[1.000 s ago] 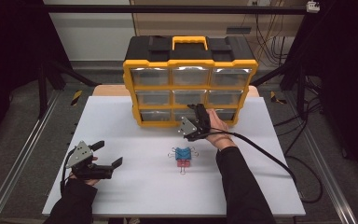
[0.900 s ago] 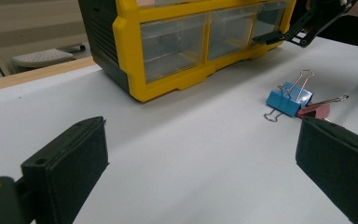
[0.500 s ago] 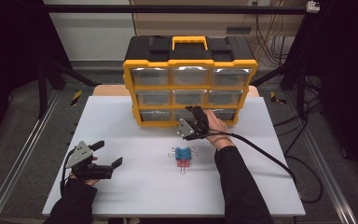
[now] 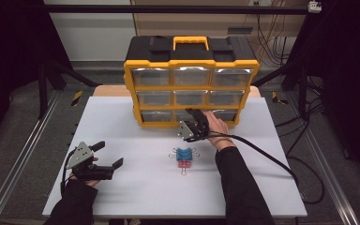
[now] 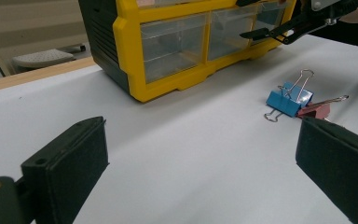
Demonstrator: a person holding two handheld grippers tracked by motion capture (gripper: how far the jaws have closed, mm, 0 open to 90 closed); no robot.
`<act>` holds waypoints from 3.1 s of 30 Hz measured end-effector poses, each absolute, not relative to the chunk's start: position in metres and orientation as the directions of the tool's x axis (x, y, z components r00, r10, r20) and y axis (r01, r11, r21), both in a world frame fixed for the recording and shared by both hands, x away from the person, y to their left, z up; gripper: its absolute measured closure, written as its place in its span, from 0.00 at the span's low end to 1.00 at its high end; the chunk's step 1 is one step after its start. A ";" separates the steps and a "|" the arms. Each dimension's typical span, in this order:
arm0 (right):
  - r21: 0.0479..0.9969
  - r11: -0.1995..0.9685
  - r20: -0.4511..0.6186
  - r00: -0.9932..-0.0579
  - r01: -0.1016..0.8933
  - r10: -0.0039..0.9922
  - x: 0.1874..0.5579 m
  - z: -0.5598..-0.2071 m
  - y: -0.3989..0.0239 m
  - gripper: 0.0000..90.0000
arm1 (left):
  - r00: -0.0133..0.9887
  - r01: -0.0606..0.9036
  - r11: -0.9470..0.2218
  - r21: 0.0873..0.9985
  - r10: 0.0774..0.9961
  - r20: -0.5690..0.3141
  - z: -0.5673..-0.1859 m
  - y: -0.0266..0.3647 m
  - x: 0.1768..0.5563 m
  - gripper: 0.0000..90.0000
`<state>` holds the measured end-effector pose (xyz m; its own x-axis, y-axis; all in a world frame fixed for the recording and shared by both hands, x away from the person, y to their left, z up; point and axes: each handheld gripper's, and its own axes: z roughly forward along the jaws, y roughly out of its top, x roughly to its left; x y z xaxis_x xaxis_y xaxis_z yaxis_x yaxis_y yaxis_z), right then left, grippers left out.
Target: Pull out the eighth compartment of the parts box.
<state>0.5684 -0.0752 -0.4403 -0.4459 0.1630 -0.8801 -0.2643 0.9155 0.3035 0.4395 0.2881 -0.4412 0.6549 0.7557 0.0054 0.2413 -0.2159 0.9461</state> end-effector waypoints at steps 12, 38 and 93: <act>0.215 0.933 -0.930 -0.352 -0.289 0.106 0.566 -0.445 -0.074 0.65 | 0.654 0.241 -0.214 0.947 0.756 0.004 -0.441 0.289 0.440 0.02; 0.105 0.945 -0.970 -0.241 -0.310 0.029 0.565 -0.452 -0.073 0.79 | 0.654 0.241 -0.215 0.946 0.757 0.006 -0.441 0.288 0.440 0.02; 0.050 0.942 -0.981 -0.196 -0.331 -0.017 0.551 -0.453 -0.076 0.86 | 0.654 0.242 -0.219 0.945 0.757 0.008 -0.441 0.288 0.439 0.02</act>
